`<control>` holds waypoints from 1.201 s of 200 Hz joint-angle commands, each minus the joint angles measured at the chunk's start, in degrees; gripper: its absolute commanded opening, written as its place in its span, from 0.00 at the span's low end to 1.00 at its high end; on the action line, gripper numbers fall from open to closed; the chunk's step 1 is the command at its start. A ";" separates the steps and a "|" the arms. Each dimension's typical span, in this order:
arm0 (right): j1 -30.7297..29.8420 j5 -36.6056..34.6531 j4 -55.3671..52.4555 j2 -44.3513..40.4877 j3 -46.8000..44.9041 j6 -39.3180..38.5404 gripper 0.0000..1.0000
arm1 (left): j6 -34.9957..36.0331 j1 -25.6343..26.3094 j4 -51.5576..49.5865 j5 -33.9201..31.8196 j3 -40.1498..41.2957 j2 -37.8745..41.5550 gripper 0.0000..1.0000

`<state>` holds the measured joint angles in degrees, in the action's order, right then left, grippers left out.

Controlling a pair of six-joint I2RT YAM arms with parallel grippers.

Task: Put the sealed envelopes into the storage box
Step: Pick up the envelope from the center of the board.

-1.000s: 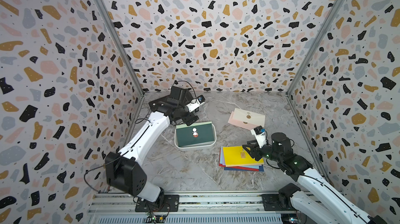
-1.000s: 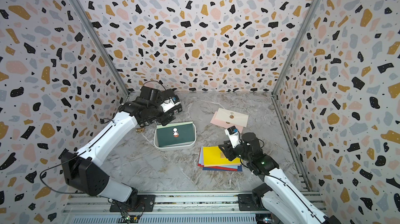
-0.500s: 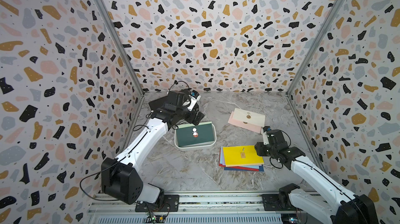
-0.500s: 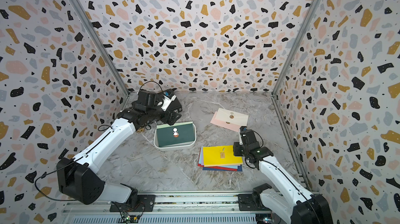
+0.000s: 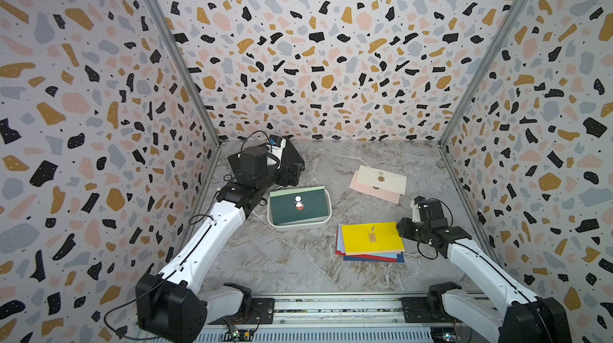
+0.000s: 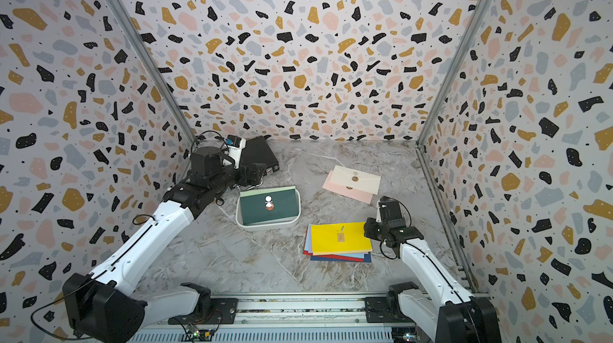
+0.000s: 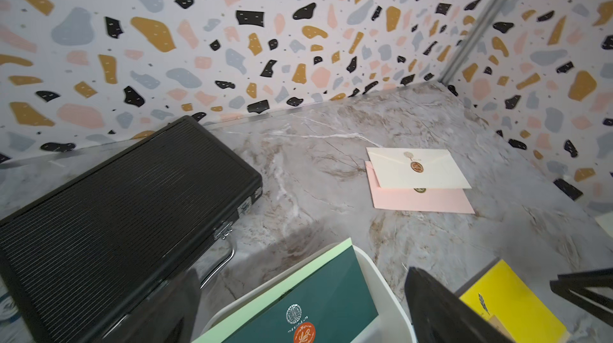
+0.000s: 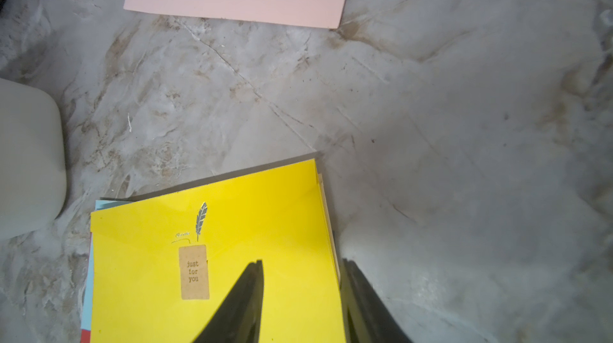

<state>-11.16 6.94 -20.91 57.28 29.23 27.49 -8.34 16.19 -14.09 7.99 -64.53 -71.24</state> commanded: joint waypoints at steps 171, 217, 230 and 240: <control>1.64 1.55 2.20 4.91 -3.08 2.31 0.47 | 5.74 35.30 -34.09 10.59 -25.84 -45.09 0.49; 2.00 2.39 3.97 7.60 -3.08 2.83 0.47 | 4.06 35.86 -33.20 6.58 -24.70 -48.15 0.41; 2.17 3.03 4.41 8.32 -2.88 2.91 0.47 | 4.16 35.85 -33.55 6.01 -24.83 -48.93 0.40; 2.27 3.63 4.91 8.76 -2.87 3.01 0.47 | 4.06 35.85 -33.37 5.81 -24.57 -49.46 0.38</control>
<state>-9.30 9.17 -17.15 65.39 25.85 29.67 -3.62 51.88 -47.29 15.84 -90.08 -119.28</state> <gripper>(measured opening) 0.470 0.395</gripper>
